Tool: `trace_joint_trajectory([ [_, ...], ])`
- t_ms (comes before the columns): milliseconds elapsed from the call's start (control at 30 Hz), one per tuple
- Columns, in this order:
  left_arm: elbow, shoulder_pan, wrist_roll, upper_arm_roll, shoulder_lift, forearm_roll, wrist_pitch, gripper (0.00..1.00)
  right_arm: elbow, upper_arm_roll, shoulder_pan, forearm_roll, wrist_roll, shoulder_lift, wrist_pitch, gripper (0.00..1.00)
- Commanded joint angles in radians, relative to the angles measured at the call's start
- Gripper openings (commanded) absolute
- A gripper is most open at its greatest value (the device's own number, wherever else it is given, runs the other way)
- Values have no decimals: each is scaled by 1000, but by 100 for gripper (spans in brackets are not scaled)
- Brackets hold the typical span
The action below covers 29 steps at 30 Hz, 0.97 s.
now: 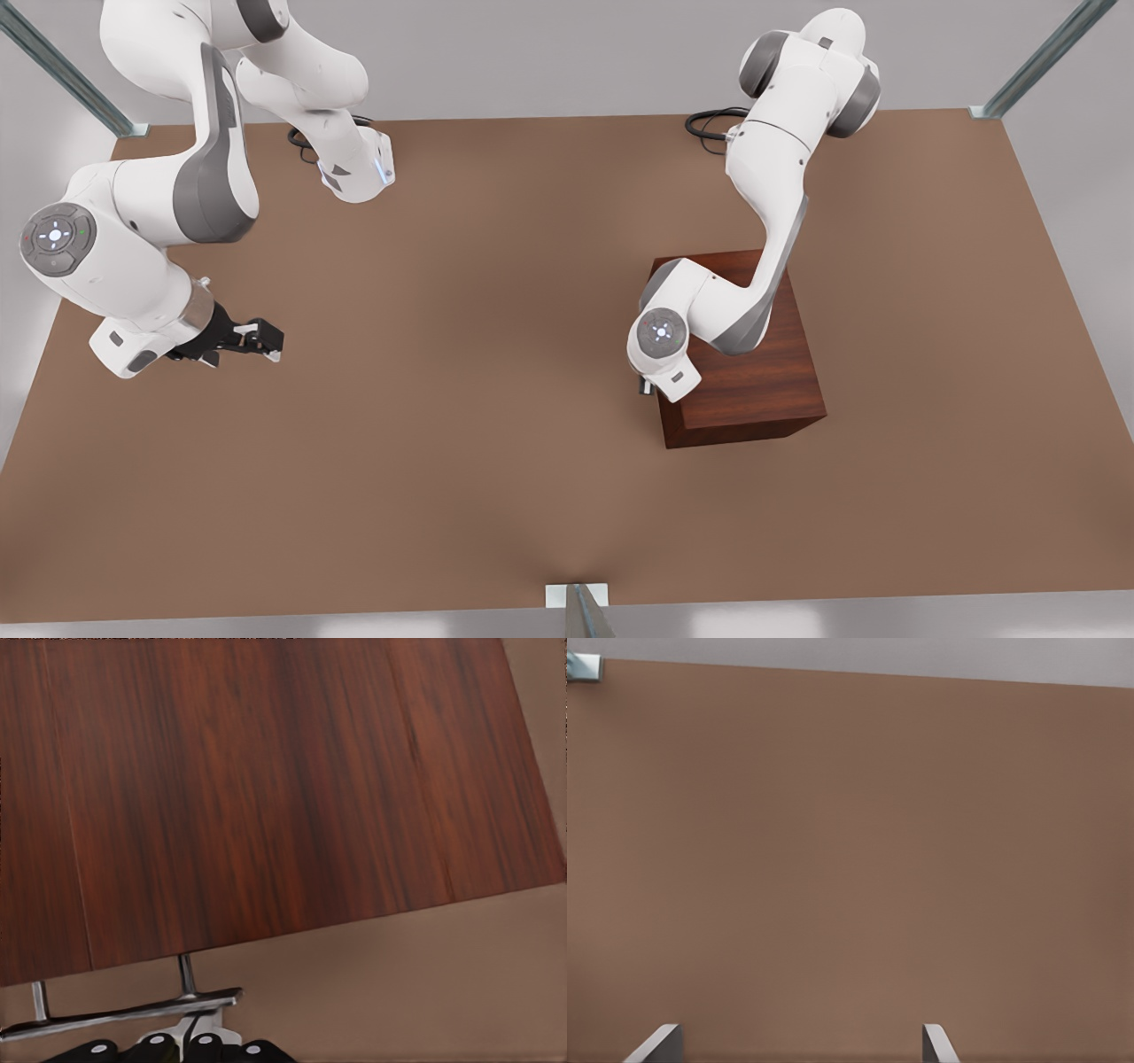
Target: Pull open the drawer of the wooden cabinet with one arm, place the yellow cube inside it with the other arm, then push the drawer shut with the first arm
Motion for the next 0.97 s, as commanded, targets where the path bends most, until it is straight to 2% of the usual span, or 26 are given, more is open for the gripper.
trace_joint_trajectory([
  [0, 8, -1, 84, 1, -5, -19, -14, 21, 0, 2, 2, 1, -21, 0, 0, 100],
  [67, 110, 14, 26, 3, -43, -98, -16, 21, 0, 0, 0, 1, -23, 1, 0, 100],
  [100, 110, 46, 26, 1, -91, -128, -28, 45, 0, 0, 0, -1, -23, 1, 0, 100],
  [133, 117, 81, 35, -4, -134, -128, -28, 100, 0, 0, -1, -1, -23, 1, -2, 100],
  [167, 124, 137, 107, -8, -150, -128, -33, 100, 0, 0, 0, -1, -21, 3, 0, 100],
  [233, 126, 247, 594, -8, -164, -128, -112, 100, 0, 0, -1, -1, -21, 3, 0, 100],
  [300, 129, 376, 1326, -5, -201, -190, -221, 100, 0, 0, -1, -1, -21, 3, 0, 100],
  [367, 127, 410, 1740, 9, -275, -151, -316, 100, 0, 0, 0, -1, -20, 4, 3, 100],
  [433, 121, 402, 1934, 10, -361, -29, -372, 100, 0, 0, 0, -1, -21, 4, 3, 100],
  [533, 45, 384, 1957, 12, -474, 57, -349, 100, 0, 0, 0, -2, -21, 7, 3, 100],
  [933, 49, 387, 1961, 9, -468, 43, -350, 100, 2, 0, -1, -4, -23, 7, 0, 100],
])
